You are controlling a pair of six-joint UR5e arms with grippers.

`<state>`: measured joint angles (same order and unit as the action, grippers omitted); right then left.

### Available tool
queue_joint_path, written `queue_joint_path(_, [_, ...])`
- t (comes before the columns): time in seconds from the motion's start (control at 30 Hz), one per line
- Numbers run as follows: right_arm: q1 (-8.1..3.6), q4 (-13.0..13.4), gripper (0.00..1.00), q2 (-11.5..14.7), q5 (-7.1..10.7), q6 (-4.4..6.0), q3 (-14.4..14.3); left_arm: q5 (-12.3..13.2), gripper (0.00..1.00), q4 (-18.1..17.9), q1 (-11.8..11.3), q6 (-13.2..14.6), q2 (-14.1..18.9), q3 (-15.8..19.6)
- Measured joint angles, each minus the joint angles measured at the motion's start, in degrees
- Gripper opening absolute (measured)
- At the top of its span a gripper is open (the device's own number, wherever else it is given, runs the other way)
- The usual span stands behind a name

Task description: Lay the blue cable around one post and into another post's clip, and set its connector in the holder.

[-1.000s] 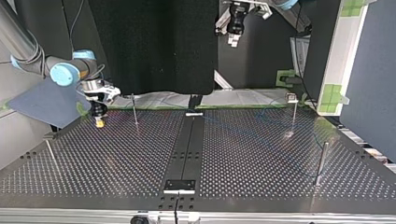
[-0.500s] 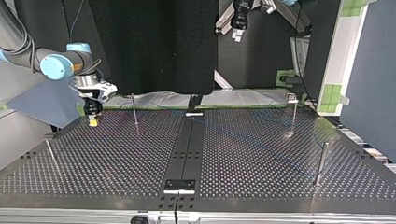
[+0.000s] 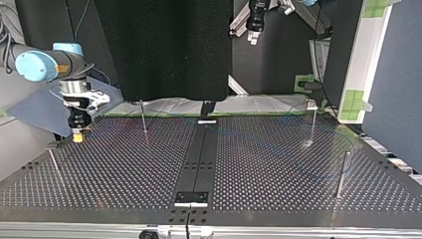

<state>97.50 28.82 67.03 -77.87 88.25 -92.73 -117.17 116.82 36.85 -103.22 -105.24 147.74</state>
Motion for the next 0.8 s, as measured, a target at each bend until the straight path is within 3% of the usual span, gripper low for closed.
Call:
queue_joint_path(0.33, [-1.0, -1.5, 0.0, 1.5, -1.4, 0.69, 0.0, 0.5, 0.98, 0.3, -0.1, 0.0, 0.0, 0.0])
queue_joint_path(0.67, [-2.28, -3.6, 0.0, 1.6, -5.67, 0.71, 0.0, 0.5, 0.98, 0.6, -0.1, 0.3, 0.0, 0.0])
queue_joint_path(0.8, [-2.82, -4.2, 0.0, 1.6, -6.34, 0.65, 0.0, 0.7, 0.98, 0.7, -0.3, 0.4, 0.0, 0.0])
